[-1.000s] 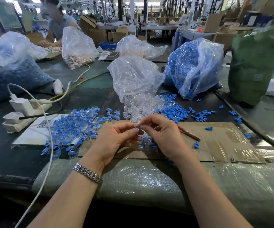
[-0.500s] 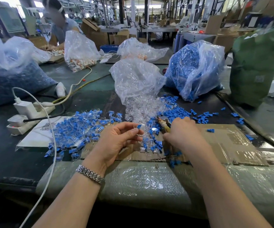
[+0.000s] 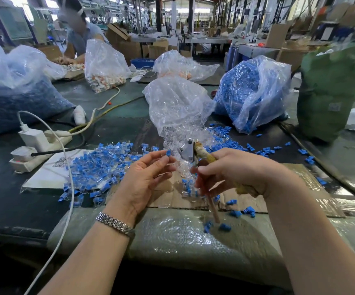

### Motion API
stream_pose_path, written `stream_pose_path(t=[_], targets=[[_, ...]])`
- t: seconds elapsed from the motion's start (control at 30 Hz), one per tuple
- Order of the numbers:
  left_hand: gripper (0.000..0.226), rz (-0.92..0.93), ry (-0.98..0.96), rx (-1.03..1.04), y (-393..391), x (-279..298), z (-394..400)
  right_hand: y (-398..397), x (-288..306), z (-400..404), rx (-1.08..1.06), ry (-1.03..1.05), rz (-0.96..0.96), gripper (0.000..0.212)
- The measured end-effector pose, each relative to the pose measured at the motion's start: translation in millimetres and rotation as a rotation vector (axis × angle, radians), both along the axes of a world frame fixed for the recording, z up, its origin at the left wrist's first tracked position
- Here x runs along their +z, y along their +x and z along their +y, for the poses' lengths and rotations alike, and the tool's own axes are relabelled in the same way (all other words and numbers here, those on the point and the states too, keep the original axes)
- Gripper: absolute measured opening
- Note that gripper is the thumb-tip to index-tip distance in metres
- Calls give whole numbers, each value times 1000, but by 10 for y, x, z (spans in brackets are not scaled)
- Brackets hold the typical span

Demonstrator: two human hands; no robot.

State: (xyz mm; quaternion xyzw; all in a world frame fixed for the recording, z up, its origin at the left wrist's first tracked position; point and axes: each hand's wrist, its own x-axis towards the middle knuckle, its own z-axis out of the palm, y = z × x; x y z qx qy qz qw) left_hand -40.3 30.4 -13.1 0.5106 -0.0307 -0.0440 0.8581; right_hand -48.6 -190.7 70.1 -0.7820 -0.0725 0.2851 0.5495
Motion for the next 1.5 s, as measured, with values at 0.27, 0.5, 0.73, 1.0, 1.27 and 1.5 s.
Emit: stream_pose_path(t=[0.27, 0.5, 0.73, 1.0, 1.27, 1.5], targets=[[19, -48, -78, -30, -1, 11, 28, -31, 10, 90, -28, -161, -54, 29], [23, -149, -48, -228, -30, 51, -16, 9, -13, 55, 14, -218, -68, 16], [18, -39, 17, 9, -47, 89, -13, -19, -2, -75, 99, -58, -10, 29], [17, -84, -12, -29, -68, 98, -17, -85, -62, 8, 134, 93, 88, 27], [35, -78, -4, -152, -33, 57, -7, -74, -84, -75, 210, 130, 153, 26], [32, -29, -34, -61, 3, 61, 15, -76, -57, -89, 214, 85, 119, 32]])
